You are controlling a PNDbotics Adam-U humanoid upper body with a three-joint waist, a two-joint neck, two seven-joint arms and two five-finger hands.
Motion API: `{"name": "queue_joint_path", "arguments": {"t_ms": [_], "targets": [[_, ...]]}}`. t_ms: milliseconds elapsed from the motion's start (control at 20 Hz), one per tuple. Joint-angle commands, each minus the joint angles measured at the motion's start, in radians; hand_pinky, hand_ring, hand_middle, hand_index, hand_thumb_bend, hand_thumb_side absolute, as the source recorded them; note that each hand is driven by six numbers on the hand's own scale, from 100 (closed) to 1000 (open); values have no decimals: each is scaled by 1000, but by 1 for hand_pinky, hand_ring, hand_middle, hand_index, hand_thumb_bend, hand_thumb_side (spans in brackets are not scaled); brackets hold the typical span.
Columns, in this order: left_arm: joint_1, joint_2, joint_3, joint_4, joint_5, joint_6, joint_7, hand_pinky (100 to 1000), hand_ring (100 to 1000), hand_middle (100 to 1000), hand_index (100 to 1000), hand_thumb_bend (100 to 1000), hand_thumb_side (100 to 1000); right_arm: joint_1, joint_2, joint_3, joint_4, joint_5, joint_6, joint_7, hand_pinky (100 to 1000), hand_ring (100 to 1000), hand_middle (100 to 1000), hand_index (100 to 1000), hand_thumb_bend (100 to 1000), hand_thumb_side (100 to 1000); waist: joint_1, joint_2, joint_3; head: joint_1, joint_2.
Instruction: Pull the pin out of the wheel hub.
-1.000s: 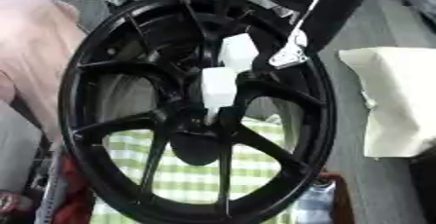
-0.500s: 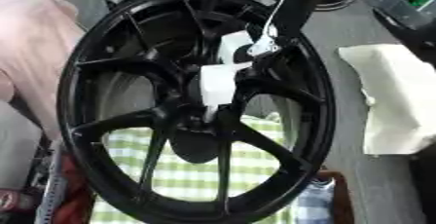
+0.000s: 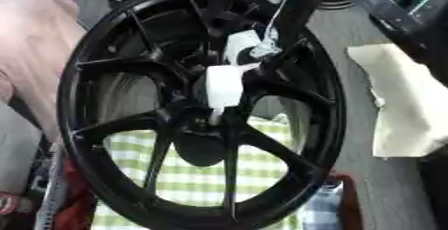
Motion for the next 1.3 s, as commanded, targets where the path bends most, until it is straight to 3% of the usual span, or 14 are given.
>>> {"name": "queue_joint_path", "arguments": {"t_ms": [50, 600, 1300], "targets": [[-9, 22, 2, -20, -1, -1, -4, 813, 635, 696, 847, 198, 790, -6, -19, -10, 7, 7, -9, 0, 901, 834, 778, 821, 449, 303, 3, -12, 2, 3, 6], [-11, 20, 3, -20, -4, 0, -4, 814, 634, 696, 844, 189, 786, 27, -42, -15, -23, -6, -19, 18, 898, 819, 746, 797, 467, 271, -6, -6, 3, 27, 7], [-8, 15, 4, -20, -8, 0, -9, 817, 635, 697, 843, 191, 797, 69, -70, -35, -15, 18, -24, 15, 892, 804, 712, 793, 474, 292, -9, -4, -5, 45, 3]]}}
